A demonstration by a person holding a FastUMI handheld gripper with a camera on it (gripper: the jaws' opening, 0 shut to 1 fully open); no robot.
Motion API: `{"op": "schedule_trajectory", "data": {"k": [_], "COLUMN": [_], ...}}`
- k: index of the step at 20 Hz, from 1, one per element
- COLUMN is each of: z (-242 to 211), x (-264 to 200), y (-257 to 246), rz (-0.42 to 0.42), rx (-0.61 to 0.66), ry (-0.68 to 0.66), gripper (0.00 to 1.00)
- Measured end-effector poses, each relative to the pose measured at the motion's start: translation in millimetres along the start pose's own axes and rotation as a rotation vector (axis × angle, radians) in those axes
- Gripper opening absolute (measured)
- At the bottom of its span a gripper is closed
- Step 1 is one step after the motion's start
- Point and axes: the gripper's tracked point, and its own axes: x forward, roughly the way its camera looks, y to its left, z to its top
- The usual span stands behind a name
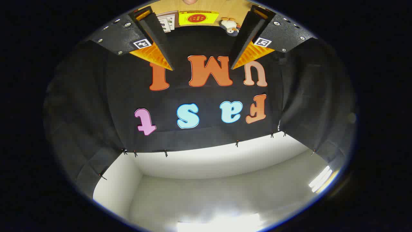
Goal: Open the storage box then place both shoes into the box .Put the left shoe in first, then the right shoe, with the right side of both shoes facing outward in a uniform manner.
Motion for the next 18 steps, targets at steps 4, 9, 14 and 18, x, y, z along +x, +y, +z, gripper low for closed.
{"op": "schedule_trajectory", "data": {"k": [4, 9, 14, 18], "z": [2.6, -1.9, -7.8, -33.5], "x": [-0.4, 0.6, 2.5, 6.5], "y": [-1.1, -1.7, -1.1, 8.7], "rz": [-0.005, -0.005, 0.008, 0.015], "rx": [-0.012, -0.023, -0.017, -0.014], "ry": [-0.023, -0.011, 0.012, 0.043], "gripper": [0.99, 0.99, 0.99, 0.99]}}
